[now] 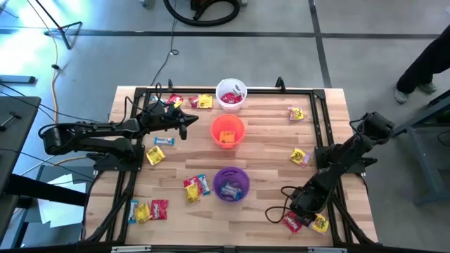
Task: Sort candy
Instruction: Put the yellow candy into the orange bucket
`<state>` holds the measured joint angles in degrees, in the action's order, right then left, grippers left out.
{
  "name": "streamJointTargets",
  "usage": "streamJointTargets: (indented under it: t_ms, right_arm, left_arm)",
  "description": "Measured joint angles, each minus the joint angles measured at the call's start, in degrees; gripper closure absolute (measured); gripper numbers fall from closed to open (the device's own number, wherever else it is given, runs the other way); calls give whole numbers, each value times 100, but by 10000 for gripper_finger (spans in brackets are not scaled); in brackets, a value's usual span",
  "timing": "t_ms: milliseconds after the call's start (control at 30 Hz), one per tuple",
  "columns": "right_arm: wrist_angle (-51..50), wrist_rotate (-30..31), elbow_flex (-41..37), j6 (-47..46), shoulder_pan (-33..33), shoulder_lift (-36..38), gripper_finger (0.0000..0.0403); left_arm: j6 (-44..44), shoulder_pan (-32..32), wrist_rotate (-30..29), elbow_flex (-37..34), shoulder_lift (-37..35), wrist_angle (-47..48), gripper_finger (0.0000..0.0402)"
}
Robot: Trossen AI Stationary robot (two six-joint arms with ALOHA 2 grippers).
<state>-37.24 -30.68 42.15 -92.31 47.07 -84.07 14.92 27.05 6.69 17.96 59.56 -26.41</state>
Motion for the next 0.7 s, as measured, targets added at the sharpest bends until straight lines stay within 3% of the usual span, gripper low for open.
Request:
streamJointTargets:
  t_ms: [300, 500, 700]
  right_arm:
    - [50, 177, 0, 600, 296, -599, 218]
    - [344, -19, 20, 884, 293, -1034, 220]
    - [464, -50, 18, 952, 297, -1054, 277]
  left_arm:
    - [-2, 0, -58, 0, -1, 28, 401]
    - [0, 0, -56, 0, -1, 48, 401]
    - [4, 0, -54, 0, -1, 48, 402]
